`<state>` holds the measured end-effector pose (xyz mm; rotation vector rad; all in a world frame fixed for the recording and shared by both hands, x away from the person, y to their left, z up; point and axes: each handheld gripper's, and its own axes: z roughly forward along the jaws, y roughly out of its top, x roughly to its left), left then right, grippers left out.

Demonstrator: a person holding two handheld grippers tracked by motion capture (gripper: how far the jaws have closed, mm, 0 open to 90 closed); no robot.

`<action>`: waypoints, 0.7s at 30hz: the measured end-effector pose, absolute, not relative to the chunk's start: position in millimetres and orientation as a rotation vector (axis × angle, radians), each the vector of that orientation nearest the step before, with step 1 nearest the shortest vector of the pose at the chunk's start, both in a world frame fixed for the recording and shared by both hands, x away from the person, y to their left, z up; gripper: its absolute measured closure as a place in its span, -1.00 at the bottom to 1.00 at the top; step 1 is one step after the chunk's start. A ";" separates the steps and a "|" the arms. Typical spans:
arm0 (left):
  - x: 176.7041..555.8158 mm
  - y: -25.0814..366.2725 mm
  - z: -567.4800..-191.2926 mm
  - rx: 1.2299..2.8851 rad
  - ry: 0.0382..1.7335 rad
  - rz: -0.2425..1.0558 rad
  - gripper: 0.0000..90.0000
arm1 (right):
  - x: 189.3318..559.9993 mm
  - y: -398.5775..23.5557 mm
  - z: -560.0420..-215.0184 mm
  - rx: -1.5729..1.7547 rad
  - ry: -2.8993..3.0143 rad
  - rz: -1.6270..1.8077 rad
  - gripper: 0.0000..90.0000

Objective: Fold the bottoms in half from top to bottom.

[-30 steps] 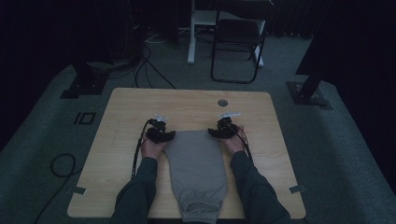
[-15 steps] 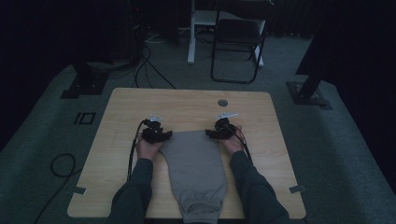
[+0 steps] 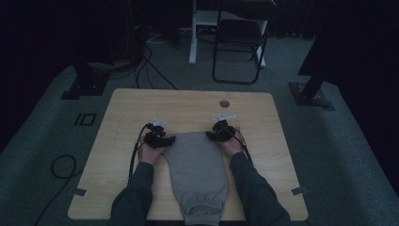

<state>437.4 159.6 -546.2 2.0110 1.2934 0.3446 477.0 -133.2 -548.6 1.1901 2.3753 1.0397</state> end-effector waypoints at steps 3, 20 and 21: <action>438.6 158.4 -542.8 2.066 1.285 0.334 0.00 | 474.8 -130.1 -547.1 1.192 2.387 1.022 0.49; 441.3 141.1 -536.4 2.041 1.270 0.413 0.85 | 475.5 -134.6 -542.5 1.198 2.417 1.007 0.89; 442.1 139.9 -533.8 2.029 1.269 0.419 0.85 | 476.1 -136.1 -541.4 1.202 2.406 1.014 0.89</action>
